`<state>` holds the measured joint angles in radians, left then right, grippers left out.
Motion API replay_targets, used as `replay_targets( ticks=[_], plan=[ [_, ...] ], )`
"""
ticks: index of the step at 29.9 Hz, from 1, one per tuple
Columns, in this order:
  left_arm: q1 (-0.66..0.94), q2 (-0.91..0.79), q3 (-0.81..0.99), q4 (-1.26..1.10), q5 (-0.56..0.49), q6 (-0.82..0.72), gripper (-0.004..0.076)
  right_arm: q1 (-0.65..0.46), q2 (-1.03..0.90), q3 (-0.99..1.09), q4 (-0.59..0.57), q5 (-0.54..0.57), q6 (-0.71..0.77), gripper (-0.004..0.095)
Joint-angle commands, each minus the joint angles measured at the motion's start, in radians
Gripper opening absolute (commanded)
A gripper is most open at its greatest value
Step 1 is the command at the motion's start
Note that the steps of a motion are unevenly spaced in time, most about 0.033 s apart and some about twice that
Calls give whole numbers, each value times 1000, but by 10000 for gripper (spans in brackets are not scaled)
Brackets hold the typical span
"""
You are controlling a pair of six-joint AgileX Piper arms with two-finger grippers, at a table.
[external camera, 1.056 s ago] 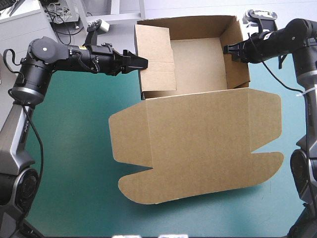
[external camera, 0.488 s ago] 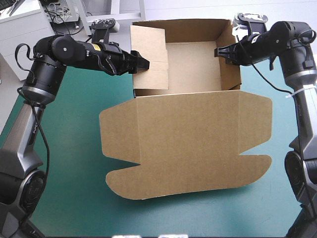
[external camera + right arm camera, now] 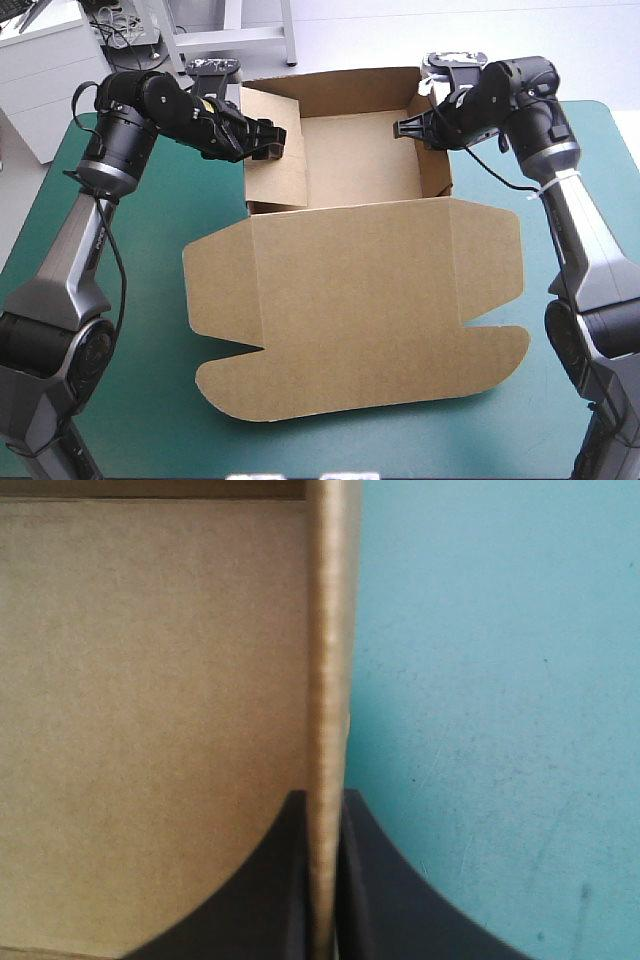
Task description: Fold the box
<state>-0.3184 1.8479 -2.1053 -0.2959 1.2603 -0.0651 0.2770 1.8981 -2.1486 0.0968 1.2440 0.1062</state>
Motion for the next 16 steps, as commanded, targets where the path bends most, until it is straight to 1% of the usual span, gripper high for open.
replay_targets(
  ticks=[1,6,16],
  plan=[
    [-8,-24,-30,-8,38,-15,465,7,-40,-30,-2,-34,27,-2],
    [-27,5,-30,98,38,-34,456,7,-23,-30,-14,-20,43,-2],
    [-36,53,-30,161,39,-56,442,7,22,-30,-14,-26,95,-3]
  ],
)
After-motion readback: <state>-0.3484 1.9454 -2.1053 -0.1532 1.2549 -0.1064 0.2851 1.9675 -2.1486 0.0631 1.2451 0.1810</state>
